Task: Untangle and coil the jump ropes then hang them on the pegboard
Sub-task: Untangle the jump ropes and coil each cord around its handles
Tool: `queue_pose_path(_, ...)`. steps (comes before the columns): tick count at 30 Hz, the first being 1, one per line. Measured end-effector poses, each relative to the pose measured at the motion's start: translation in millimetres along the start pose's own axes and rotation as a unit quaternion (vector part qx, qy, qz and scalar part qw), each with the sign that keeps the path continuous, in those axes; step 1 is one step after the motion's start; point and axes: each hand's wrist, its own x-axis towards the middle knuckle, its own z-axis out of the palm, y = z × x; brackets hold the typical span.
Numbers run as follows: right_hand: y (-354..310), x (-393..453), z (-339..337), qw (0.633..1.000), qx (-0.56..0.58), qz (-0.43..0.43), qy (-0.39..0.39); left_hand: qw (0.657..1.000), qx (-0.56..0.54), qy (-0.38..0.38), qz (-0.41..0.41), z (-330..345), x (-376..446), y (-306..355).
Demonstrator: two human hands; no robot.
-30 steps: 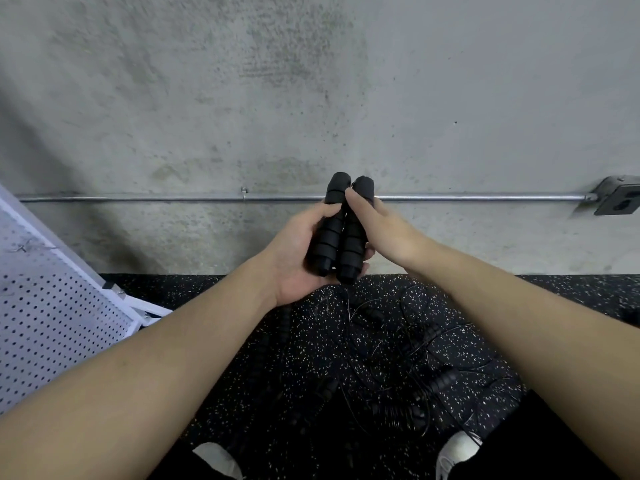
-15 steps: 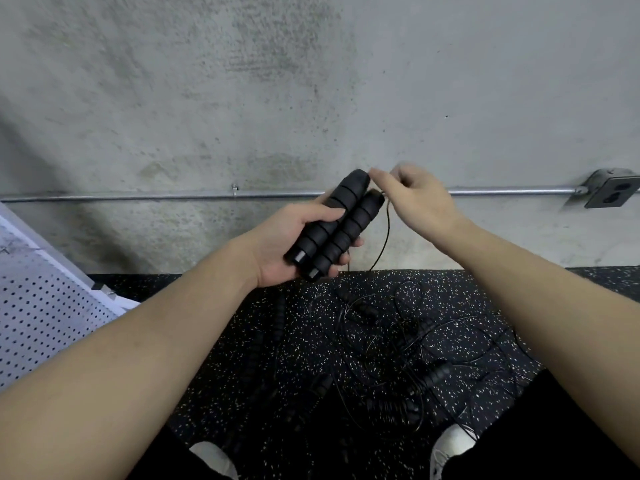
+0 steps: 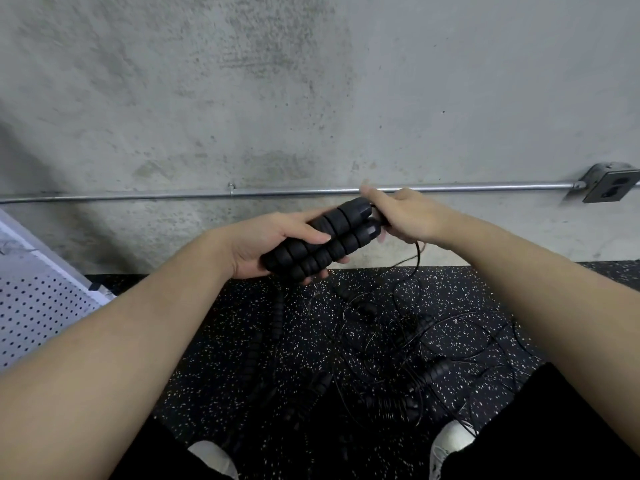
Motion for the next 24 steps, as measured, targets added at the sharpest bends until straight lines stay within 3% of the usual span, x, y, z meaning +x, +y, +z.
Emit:
queue_pose_path(8, -3.6, 10.1, 0.1, 0.994, 0.005, 0.045, 0.105, 0.998, -0.052, 0.016, -0.031, 5.4, -2.0, 8.0)
queue_pose_path(13, -0.3, 7.7, -1.6, 0.990, 0.015, 0.037, 0.135, 0.996, 0.028, 0.008, -0.080, 7.8, -4.7, 8.3)
queue_pose_path(20, 9.8, 12.5, 1.3, 0.984, 0.135, 0.052, 0.105, 0.990, 0.048, 0.133, -0.011, -1.2, 7.2, 0.5)
queue_pose_path(24, 13.9, 17.0, 2.8, 0.979, 0.165, 0.055, 0.104, 0.966, 0.051, 0.246, 0.056, 0.1, 15.6, -1.7)
